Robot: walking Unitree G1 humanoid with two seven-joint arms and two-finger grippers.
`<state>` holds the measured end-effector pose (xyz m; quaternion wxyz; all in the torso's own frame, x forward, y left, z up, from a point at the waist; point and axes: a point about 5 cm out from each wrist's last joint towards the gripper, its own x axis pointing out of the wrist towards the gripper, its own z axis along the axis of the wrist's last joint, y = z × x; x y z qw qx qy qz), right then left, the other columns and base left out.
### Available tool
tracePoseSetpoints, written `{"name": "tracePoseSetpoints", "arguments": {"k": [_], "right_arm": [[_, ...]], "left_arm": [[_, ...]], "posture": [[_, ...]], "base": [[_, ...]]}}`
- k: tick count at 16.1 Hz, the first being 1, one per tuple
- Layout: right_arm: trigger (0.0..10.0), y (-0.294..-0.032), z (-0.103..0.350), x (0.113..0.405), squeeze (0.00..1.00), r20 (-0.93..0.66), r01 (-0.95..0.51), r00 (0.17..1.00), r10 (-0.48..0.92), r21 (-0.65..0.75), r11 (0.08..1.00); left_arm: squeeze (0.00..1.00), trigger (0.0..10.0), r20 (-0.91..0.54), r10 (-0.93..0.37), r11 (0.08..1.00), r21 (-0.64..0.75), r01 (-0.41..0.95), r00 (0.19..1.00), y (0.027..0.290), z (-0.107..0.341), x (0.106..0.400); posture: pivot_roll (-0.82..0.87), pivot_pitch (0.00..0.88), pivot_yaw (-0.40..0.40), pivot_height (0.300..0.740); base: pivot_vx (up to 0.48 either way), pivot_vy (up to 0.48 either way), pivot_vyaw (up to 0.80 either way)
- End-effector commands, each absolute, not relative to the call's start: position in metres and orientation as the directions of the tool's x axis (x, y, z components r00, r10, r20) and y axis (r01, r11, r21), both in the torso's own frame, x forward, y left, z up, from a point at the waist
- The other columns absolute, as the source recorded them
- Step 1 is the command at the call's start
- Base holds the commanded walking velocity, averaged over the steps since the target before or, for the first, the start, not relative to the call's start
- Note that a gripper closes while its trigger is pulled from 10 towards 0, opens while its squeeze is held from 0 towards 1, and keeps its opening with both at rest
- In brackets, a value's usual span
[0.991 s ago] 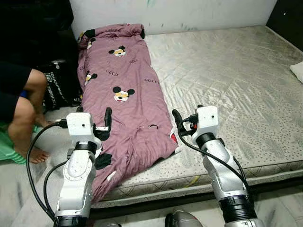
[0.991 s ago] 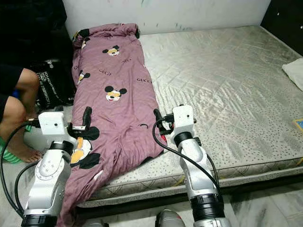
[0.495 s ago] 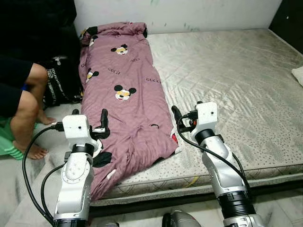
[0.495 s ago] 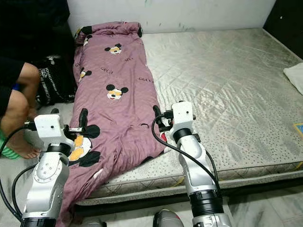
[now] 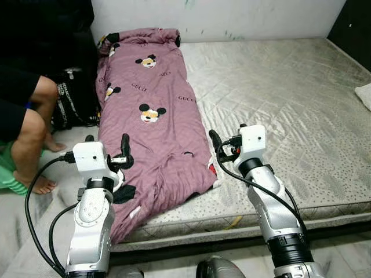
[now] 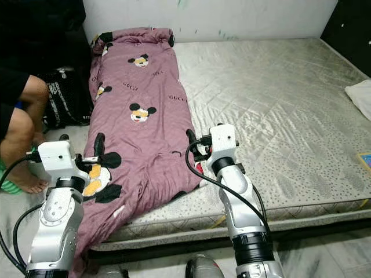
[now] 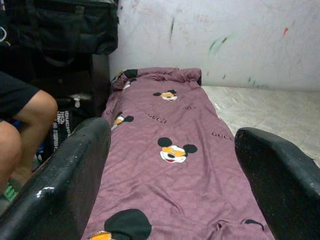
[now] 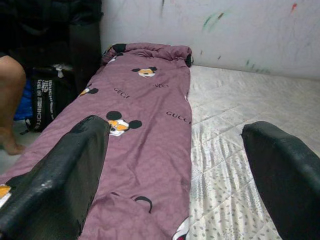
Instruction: Clean up the room
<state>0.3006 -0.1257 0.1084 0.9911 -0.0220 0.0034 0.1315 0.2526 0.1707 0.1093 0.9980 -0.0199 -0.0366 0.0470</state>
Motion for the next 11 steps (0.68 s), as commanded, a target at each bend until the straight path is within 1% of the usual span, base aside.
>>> {"name": "tracePoseSetpoints", "arguments": {"k": [1, 6, 11], "right_arm": [[10.0, -0.1253, 0.1103, 0.302, 0.0, -0.009, -0.264, 0.965, 0.264, -0.039, 0.964], [10.0, -0.1244, 0.1104, 0.3019, 0.0, -0.01, -0.27, 0.963, 0.27, -0.036, 0.962], [10.0, -0.1228, 0.1098, 0.3036, 0.0, -0.018, -0.287, 0.958, 0.286, -0.034, 0.957]], "left_arm": [[0.0, 10.0, 0.068, 0.1, 0.994, -0.047, -0.097, 0.993, 0.1722, 0.1111, 0.2523], [0.0, 10.0, 0.066, 0.103, 0.994, -0.048, -0.1, 0.992, 0.1726, 0.1111, 0.2519], [0.0, 10.0, 0.064, 0.118, 0.992, -0.051, -0.114, 0.991, 0.1738, 0.1119, 0.2529]], "posture": [[-0.01, 0.0, -0.026, 0.667], [-0.01, 0.0, -0.027, 0.612], [-0.01, 0.0, -0.03, 0.608]], "base": [[0.0, 0.0, 0.0], [0.0, 0.0, 0.0], [0.0, 0.0, 0.0]]}}
